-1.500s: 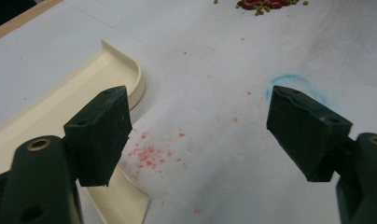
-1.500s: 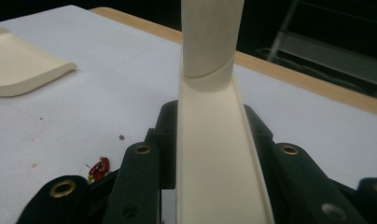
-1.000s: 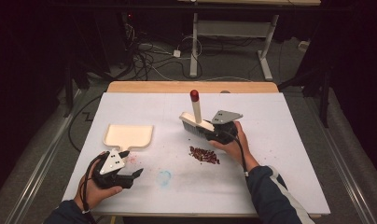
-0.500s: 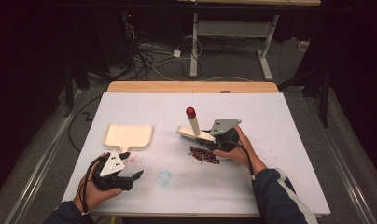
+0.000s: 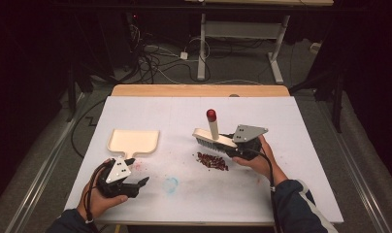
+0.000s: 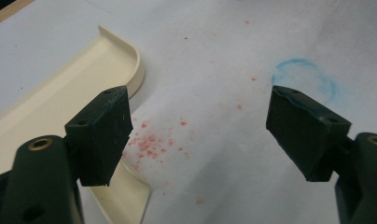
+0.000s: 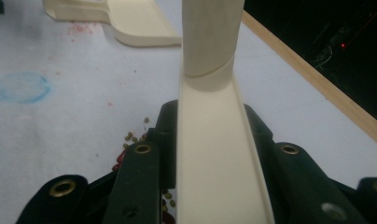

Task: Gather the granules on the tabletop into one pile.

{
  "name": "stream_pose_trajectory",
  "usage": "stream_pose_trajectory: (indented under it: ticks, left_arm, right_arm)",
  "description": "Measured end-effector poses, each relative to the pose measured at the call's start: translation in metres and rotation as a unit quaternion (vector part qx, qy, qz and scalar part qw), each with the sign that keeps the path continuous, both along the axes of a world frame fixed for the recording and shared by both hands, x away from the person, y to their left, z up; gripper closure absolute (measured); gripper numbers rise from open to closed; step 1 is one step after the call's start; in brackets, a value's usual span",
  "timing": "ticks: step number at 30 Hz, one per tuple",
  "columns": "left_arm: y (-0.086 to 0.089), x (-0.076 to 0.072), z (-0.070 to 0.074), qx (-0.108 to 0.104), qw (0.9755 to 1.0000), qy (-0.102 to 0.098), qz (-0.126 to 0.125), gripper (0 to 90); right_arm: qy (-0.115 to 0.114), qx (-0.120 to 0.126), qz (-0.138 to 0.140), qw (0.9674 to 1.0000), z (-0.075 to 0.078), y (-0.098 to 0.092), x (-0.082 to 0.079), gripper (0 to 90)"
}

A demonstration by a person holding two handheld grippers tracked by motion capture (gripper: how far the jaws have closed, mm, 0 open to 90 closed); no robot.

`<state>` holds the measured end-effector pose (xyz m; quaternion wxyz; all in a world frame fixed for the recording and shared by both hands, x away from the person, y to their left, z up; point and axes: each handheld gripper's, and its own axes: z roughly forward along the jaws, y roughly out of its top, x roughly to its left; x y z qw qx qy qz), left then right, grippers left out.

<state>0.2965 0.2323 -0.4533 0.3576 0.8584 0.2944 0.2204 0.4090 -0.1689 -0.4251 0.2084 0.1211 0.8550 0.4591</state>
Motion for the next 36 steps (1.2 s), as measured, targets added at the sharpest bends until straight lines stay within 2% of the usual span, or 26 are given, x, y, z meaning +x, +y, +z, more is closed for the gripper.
stream_pose_trajectory:
  ticks: [4, 9, 12, 15, 18, 19, 22, 23, 25, 27, 31, 36]
  left_arm:
    - [0.000, -0.001, 0.001, -0.003, 1.0000, -0.003, 0.000, 21.6]
    - [-0.002, -0.002, 0.000, 0.000, 1.0000, -0.003, -0.006, 21.6]
    - [-0.001, -0.002, 0.001, -0.002, 1.0000, -0.004, -0.004, 21.6]
    - [-0.001, -0.001, 0.001, -0.003, 1.0000, -0.005, -0.003, 21.6]
    - [-0.002, -0.002, 0.002, 0.001, 1.0000, -0.006, -0.005, 21.6]
    - [-0.002, -0.001, 0.002, 0.002, 0.9999, -0.012, -0.007, 21.6]
    - [-0.002, -0.002, 0.002, 0.000, 1.0000, -0.004, -0.007, 21.6]
    - [-0.002, -0.002, 0.001, -0.001, 1.0000, -0.004, -0.008, 21.6]
    - [-0.002, -0.002, 0.001, -0.002, 1.0000, -0.003, -0.008, 21.6]
    - [-0.002, -0.002, 0.001, -0.001, 0.9999, -0.003, -0.010, 21.6]
    - [-0.001, -0.003, 0.002, -0.002, 0.9999, -0.005, -0.010, 21.6]
    - [-0.002, -0.003, 0.002, 0.000, 0.9999, -0.004, -0.013, 21.6]
  right_arm:
    - [-0.005, 0.003, -0.011, 0.9999, 0.006, 0.000, -0.005, 67.6]
    - [0.005, 0.014, -0.037, 0.9992, 0.011, -0.003, -0.010, 67.6]
    - [0.022, 0.033, -0.044, 0.9982, 0.017, -0.004, -0.015, 67.6]
    - [0.039, 0.042, -0.046, 0.9973, 0.019, 0.011, -0.024, 67.6]
    - [0.068, 0.040, -0.066, 0.9947, 0.014, 0.035, -0.036, 67.6]
    - [0.074, 0.039, -0.080, 0.9933, 0.011, 0.043, -0.040, 67.6]
    - [0.081, 0.032, -0.108, 0.9903, 0.004, 0.062, -0.050, 67.6]
    - [0.079, 0.028, -0.111, 0.9903, 0.003, 0.066, -0.052, 67.6]
    - [0.075, 0.016, -0.121, 0.9897, -0.001, 0.072, -0.054, 67.6]
    - [0.080, 0.008, -0.130, 0.9883, -0.005, 0.076, -0.051, 67.7]
    - [0.072, -0.005, -0.142, 0.9872, -0.003, 0.071, -0.050, 67.7]
    - [0.073, -0.021, -0.151, 0.9856, 0.006, 0.052, -0.055, 67.6]
